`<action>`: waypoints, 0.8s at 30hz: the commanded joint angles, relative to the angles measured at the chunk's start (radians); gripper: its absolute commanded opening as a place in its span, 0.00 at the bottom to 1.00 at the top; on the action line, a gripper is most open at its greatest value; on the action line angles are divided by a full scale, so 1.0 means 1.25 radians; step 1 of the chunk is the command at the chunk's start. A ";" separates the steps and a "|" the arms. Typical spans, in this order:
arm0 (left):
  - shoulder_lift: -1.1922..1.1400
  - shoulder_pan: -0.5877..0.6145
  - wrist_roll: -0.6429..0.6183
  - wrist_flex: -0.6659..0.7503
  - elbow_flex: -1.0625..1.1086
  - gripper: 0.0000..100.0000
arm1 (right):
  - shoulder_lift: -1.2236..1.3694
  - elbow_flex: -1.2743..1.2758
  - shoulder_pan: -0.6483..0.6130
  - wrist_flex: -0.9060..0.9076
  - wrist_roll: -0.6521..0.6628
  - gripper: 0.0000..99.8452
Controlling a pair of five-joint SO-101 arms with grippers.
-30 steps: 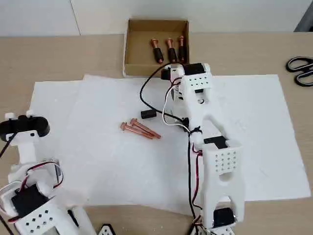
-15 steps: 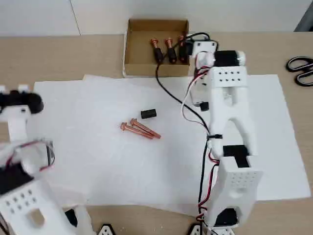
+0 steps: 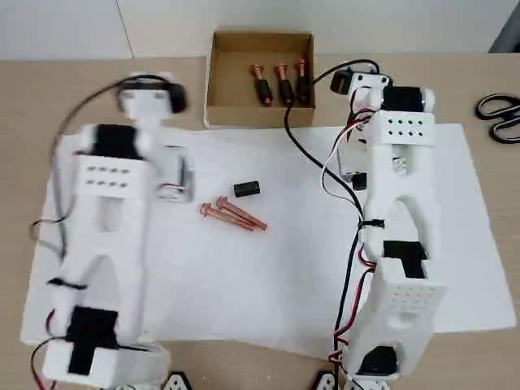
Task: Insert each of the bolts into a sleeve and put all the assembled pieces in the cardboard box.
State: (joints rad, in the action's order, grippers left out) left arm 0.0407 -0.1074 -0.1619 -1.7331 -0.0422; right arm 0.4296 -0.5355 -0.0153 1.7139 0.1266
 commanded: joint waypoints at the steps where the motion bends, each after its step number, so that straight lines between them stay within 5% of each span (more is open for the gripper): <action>1: -0.043 -0.091 -0.010 -0.010 -0.033 0.13 | -0.057 0.007 0.017 0.009 0.006 0.01; 9: -0.207 -0.109 -0.238 0.129 -0.034 0.13 | -0.057 0.007 0.040 0.009 0.006 0.01; 24: -0.344 -0.128 -0.470 0.114 -0.039 0.13 | -0.057 0.007 0.035 0.007 0.000 0.01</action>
State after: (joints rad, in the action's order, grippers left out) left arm -0.3966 -0.2654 -0.7158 -1.6011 -0.0483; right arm 0.4296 -0.5217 0.0245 1.7139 0.1266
